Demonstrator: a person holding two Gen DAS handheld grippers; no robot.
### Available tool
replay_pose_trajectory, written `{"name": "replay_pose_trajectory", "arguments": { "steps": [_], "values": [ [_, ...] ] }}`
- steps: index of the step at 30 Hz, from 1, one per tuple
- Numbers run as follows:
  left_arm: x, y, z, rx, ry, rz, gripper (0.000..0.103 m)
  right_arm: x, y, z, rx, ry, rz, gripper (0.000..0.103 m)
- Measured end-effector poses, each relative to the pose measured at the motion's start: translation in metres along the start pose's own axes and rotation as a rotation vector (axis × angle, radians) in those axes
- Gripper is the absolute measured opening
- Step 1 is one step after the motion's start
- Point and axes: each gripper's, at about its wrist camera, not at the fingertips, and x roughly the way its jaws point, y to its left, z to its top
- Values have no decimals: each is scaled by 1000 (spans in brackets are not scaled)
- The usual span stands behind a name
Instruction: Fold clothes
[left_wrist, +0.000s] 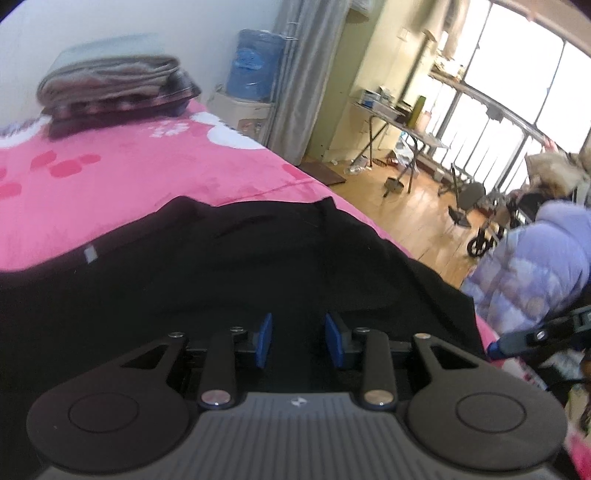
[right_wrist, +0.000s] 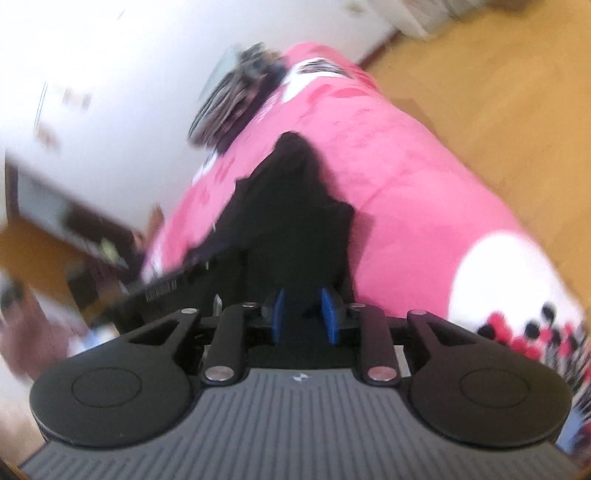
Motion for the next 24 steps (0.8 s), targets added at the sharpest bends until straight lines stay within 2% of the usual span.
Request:
{"name": "replay_pose_trajectory", "arguments": {
  "steps": [3,8,14,17,18,19,20,22,24],
  "values": [
    [0,9,2,-62,7,-29,33,5,-12,1,113,2,17,23],
    [8,16,4,-104,38,-88,35,13,-18,-5,192,32,20,24],
    [22,0,4,-31,67,-75,35,17,-20,-6,257,39,33,24],
    [26,-13,3,32,69,-39,34,20,-20,-5,281,35,35,24],
    [26,-15,2,41,71,-37,30,22,-19,-4,289,34,35,24],
    [27,-18,1,49,73,-36,18,23,-19,-4,297,32,36,24],
    [27,-19,1,50,75,-36,12,24,-19,-4,305,31,36,24],
    [27,-21,0,52,79,-37,8,25,-18,-3,314,26,39,24],
    [25,-21,1,43,72,-33,4,22,-10,-3,291,8,48,12]
  ]
}}
